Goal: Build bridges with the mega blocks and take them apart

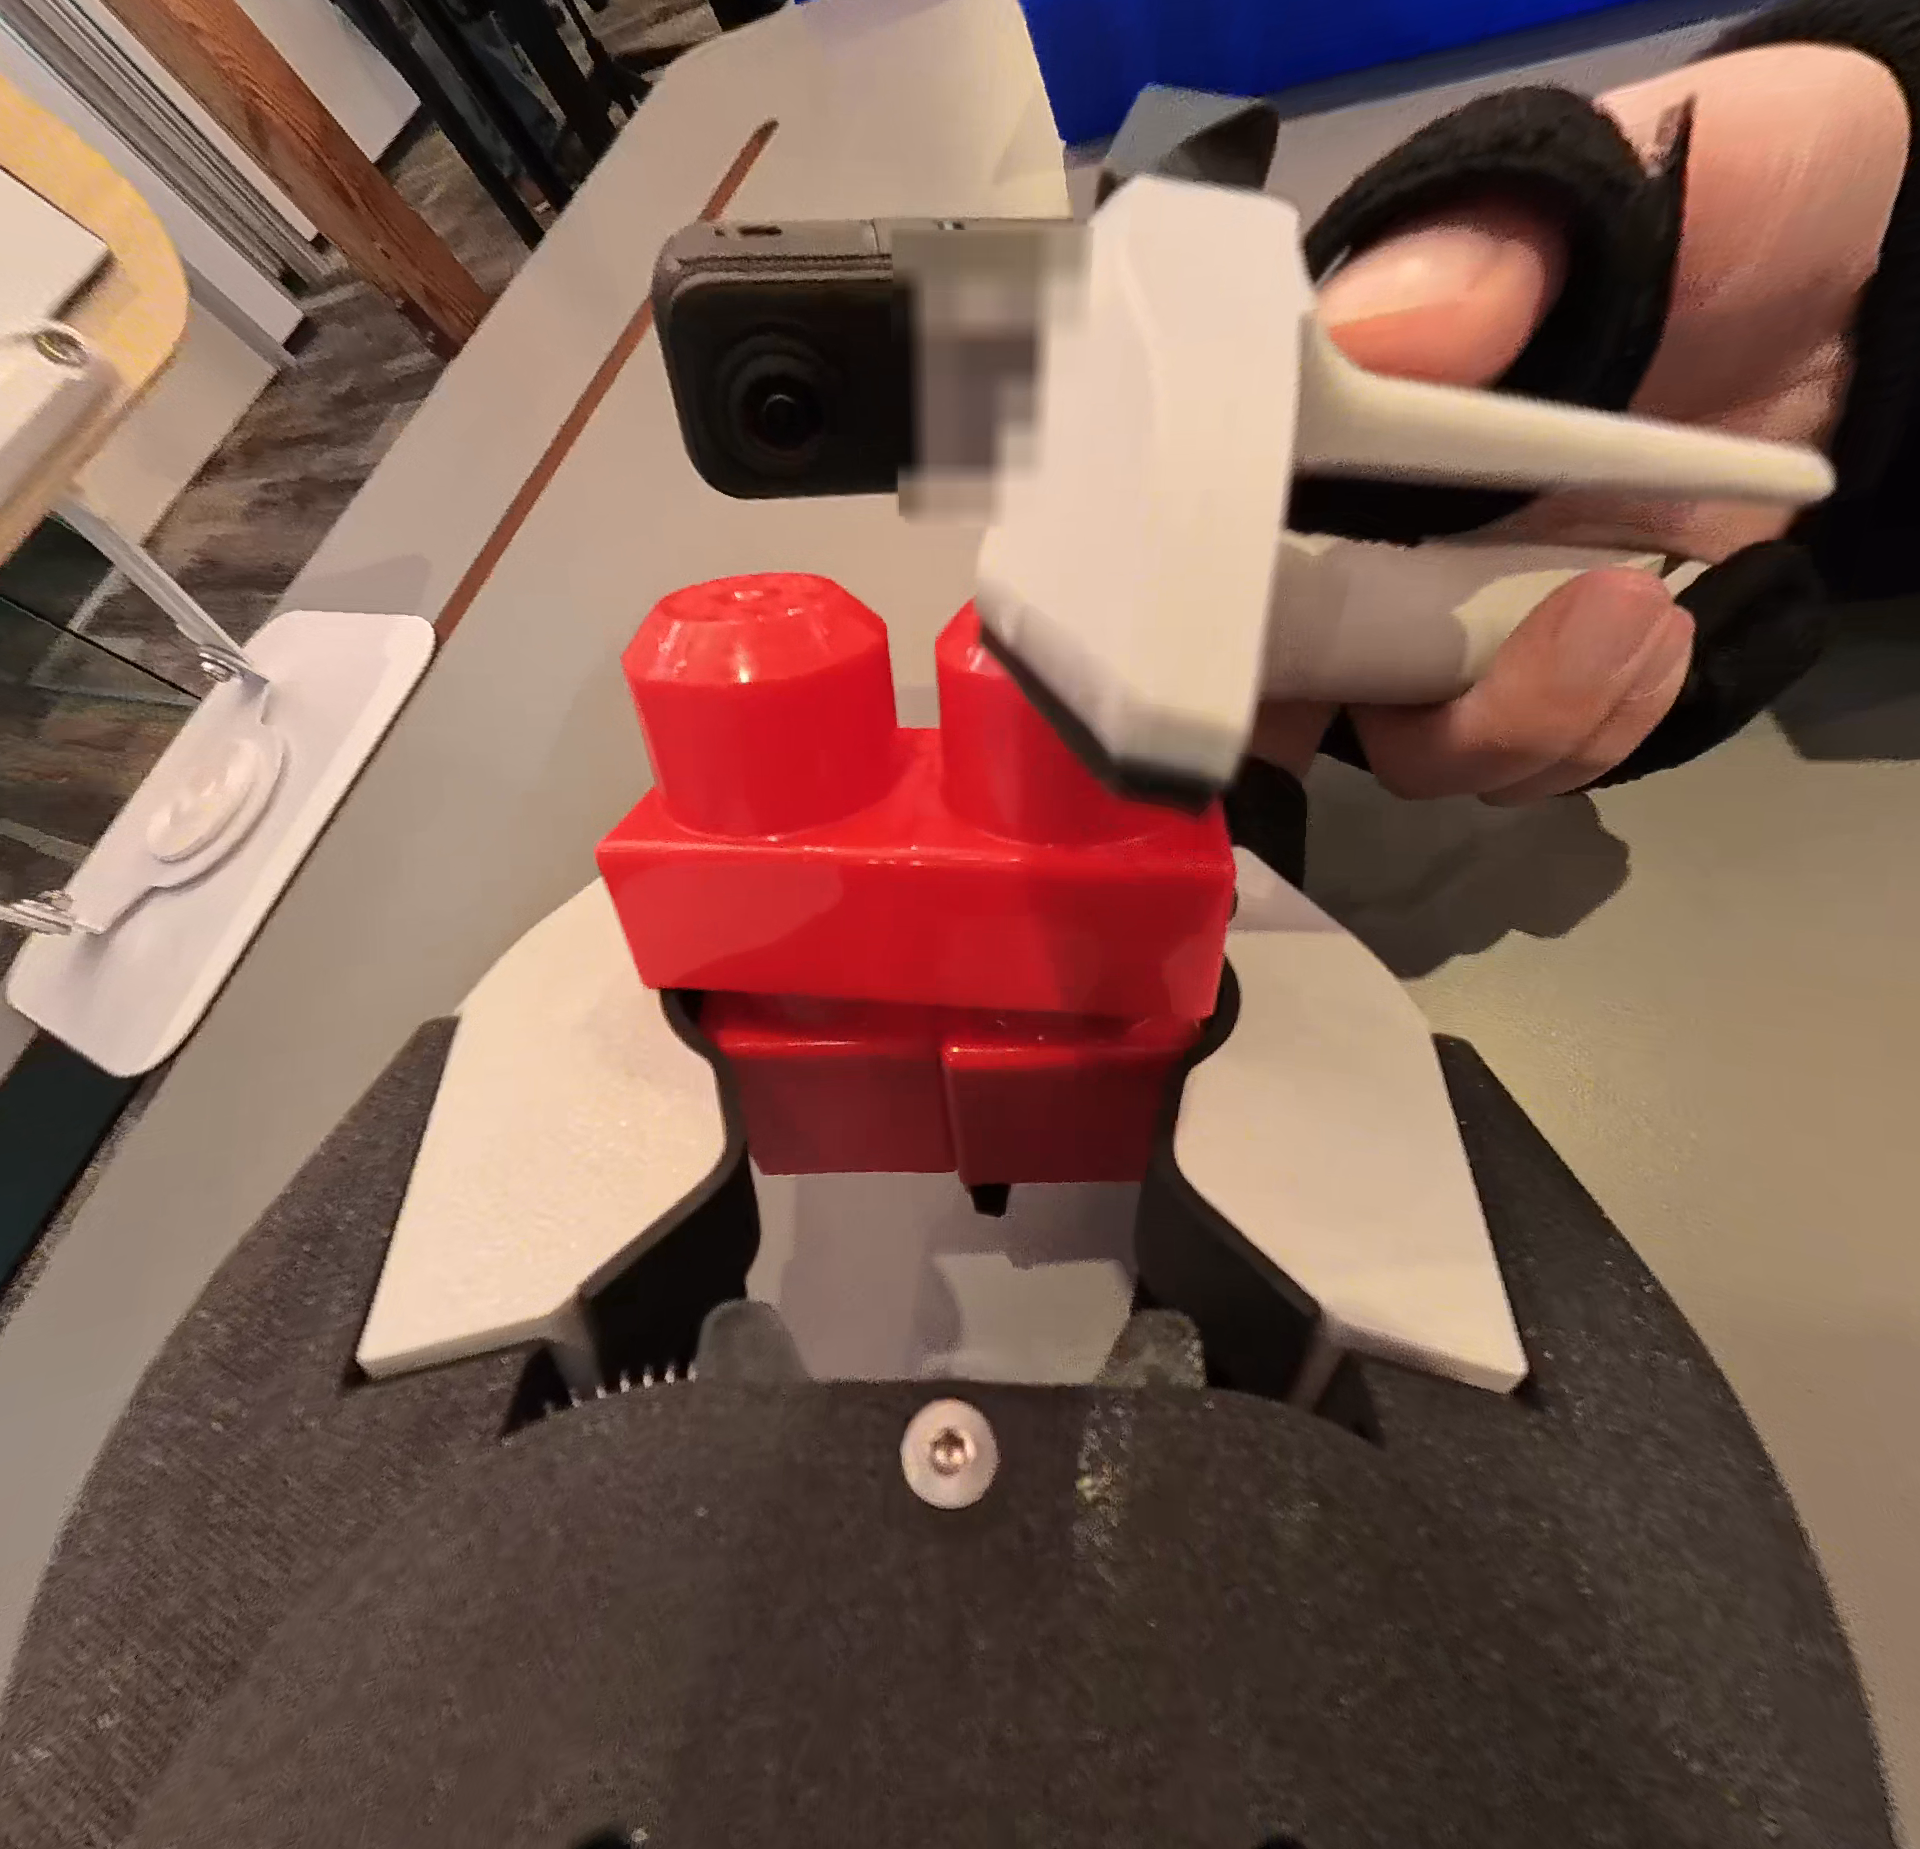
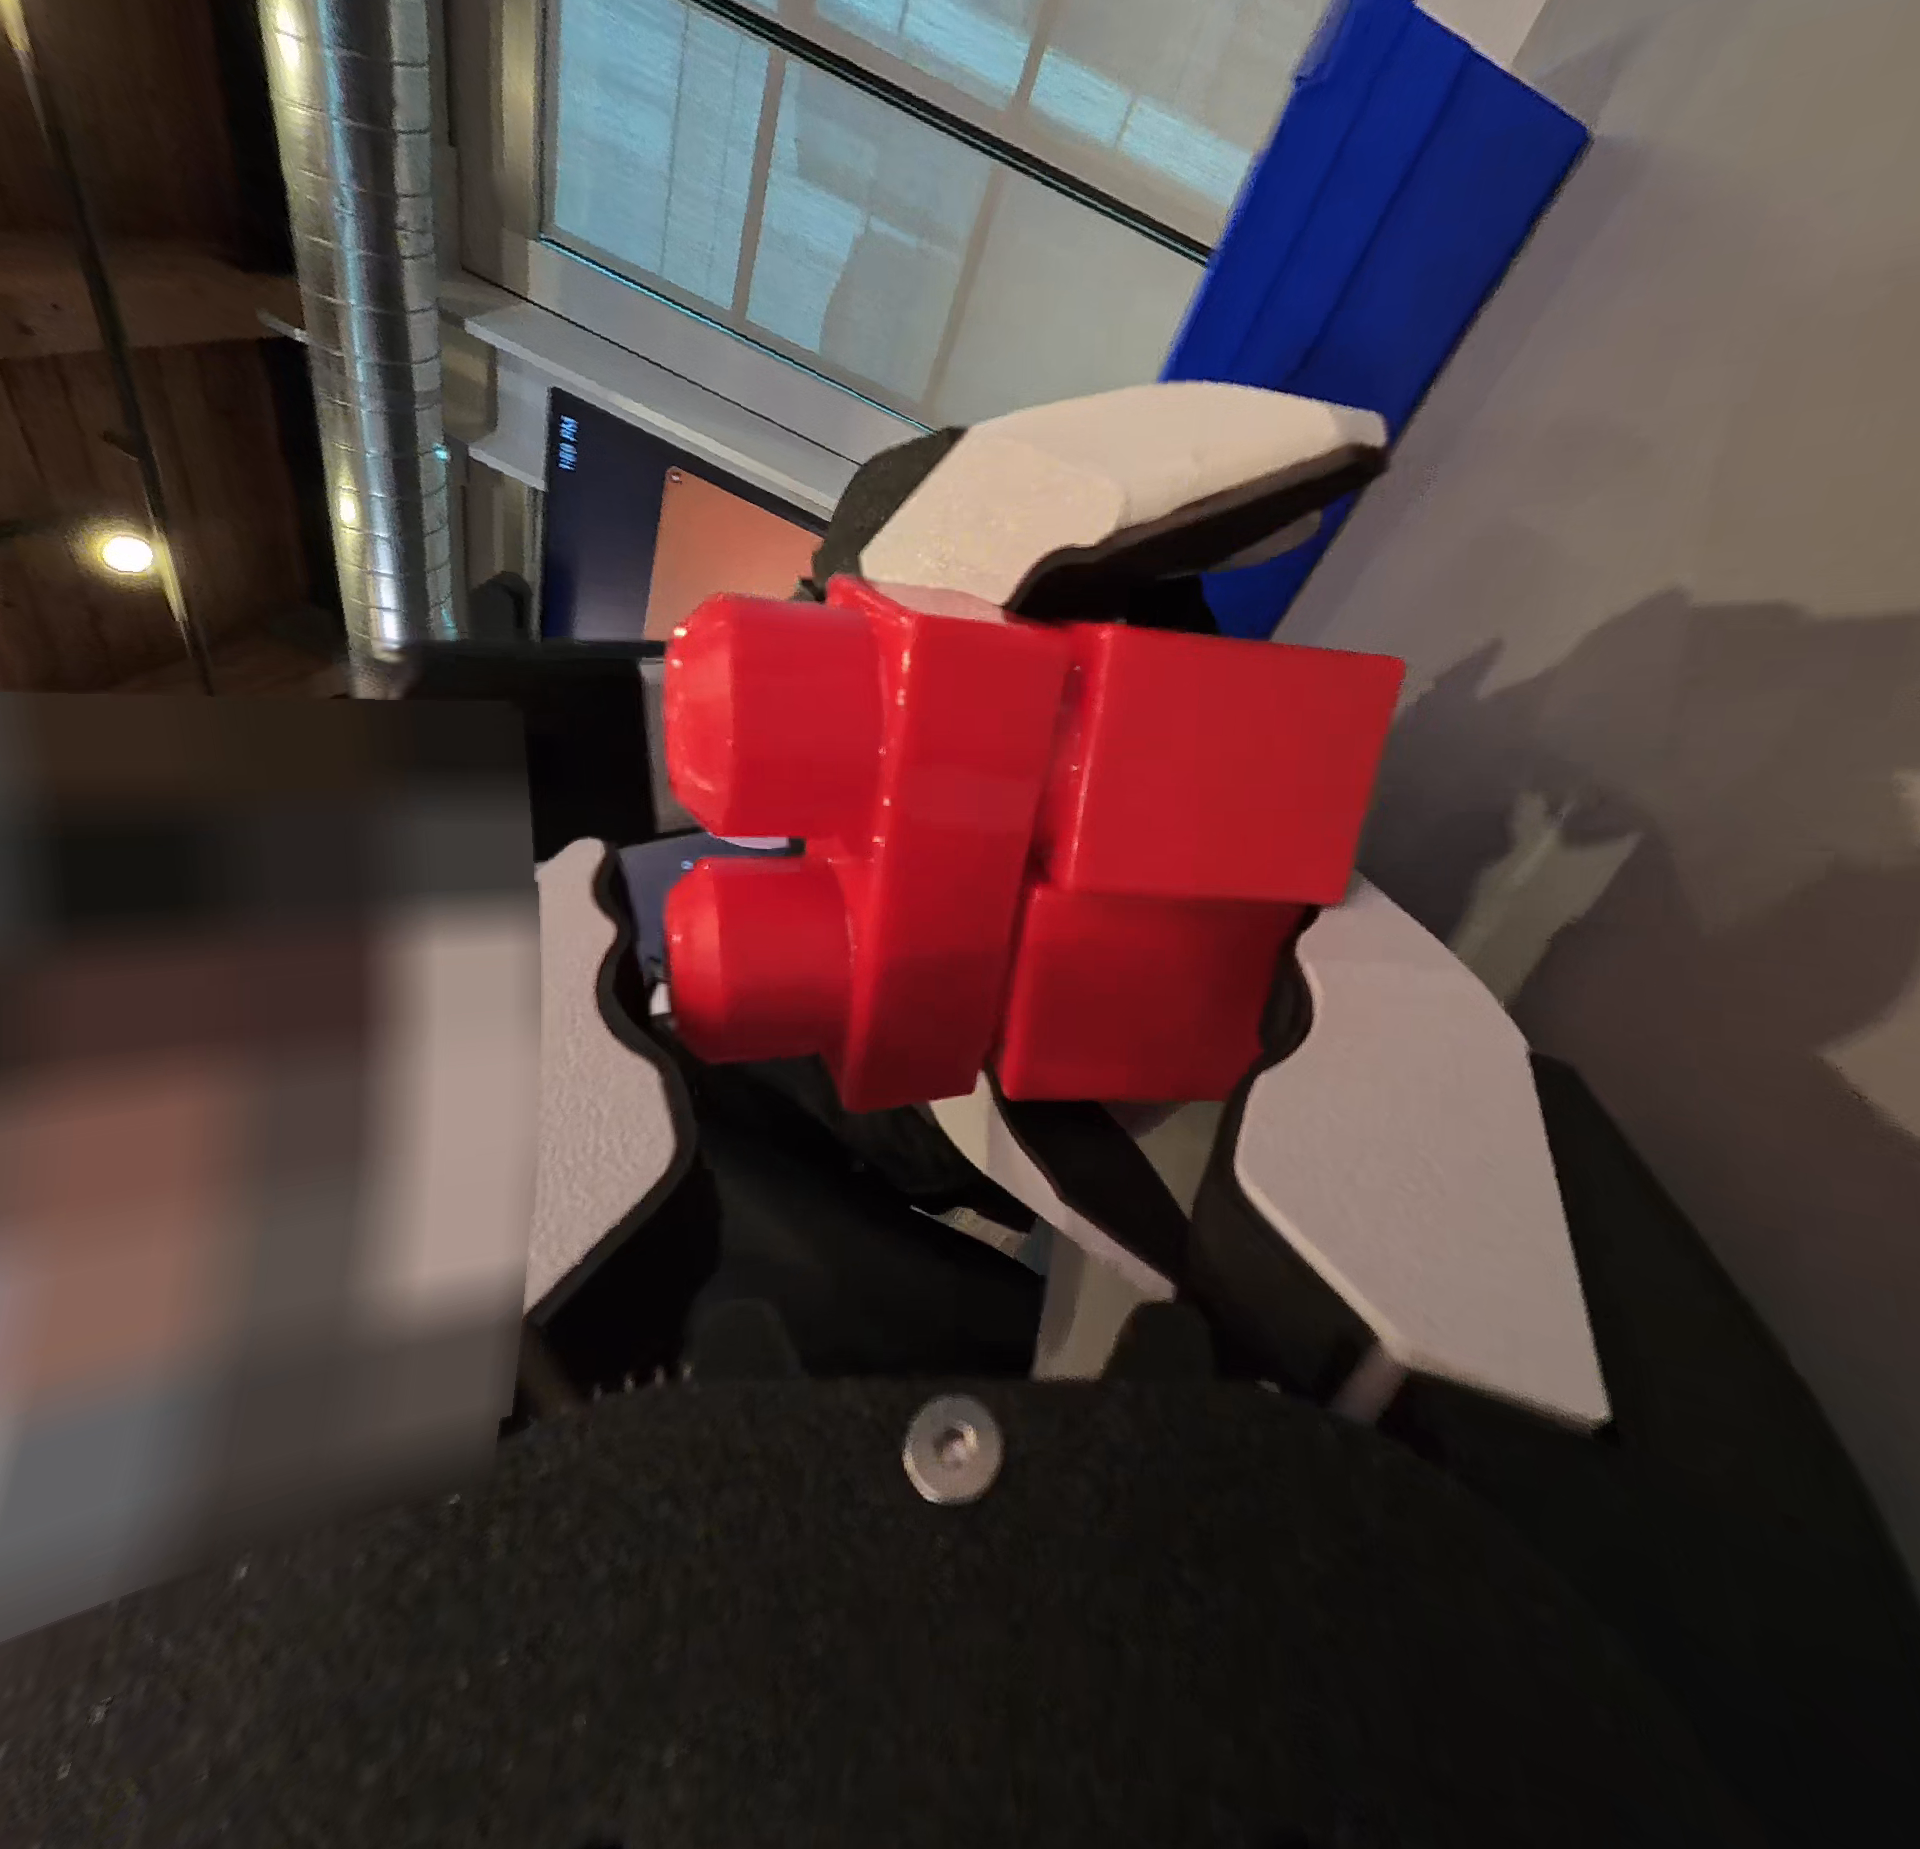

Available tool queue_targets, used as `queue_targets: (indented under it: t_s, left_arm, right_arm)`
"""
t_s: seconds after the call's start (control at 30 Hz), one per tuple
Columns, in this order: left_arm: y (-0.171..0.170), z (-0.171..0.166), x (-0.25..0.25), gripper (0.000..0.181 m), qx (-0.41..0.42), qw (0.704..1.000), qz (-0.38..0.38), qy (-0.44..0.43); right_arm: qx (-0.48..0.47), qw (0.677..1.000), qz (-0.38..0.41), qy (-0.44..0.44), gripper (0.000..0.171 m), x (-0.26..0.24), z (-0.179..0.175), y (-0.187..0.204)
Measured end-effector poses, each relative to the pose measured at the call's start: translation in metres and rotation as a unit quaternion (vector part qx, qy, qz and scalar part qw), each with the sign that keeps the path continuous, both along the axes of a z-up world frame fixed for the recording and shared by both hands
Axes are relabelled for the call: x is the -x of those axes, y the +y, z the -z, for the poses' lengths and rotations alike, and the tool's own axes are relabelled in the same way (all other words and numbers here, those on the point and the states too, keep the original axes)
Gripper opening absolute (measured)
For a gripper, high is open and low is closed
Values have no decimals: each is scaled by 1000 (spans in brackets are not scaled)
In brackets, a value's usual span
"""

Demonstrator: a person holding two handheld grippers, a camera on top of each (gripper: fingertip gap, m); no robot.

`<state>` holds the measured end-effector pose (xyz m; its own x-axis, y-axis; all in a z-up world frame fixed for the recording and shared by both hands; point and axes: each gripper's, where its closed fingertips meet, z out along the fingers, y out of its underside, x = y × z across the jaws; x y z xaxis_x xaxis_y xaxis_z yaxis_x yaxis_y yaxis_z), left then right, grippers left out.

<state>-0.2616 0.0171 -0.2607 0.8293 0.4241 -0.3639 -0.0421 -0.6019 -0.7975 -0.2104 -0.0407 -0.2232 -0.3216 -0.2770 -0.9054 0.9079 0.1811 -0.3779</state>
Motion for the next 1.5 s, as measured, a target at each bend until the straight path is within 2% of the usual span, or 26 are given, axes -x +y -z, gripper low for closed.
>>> queue_targets:
  t_s: [0.07, 0.17, 0.47, 0.7, 0.8, 1.03, 1.3, 1.5]
  left_arm:
    - [0, -7, -1, 91, -5, 1000, 2, 22]
    - [1, -18, -1, 91, -24, 999, 2, 48]
    - [4, -10, 0, 91, -12, 999, -1, 46]
    - [6, -10, -2, 91, -26, 999, 8, 31]
    - [15, -9, -13, 91, -42, 998, 44, 9]
    - [19, -7, -19, 91, -43, 997, 64, 1]
    - [18, -7, -21, 91, -49, 996, 68, -9]
    - [17, -5, -18, 91, -36, 997, 61, -1]
  right_arm:
    - [30, 999, 4, -18, 124, 2, -12, 2]
    - [66, 996, 14, -52, 118, 8, -22, 7]
    - [3, 998, 58, -29, 119, 18, -6, 4]
    - [-5, 998, 56, -15, 121, 17, -4, 5]
    - [14, 999, 46, -27, 120, 16, -10, 6]
    - [1, 1000, 23, -22, 118, 7, -5, 3]
    - [15, 999, 13, -25, 111, 7, -5, 6]
    - [25, 999, 17, -24, 115, 9, -5, 4]
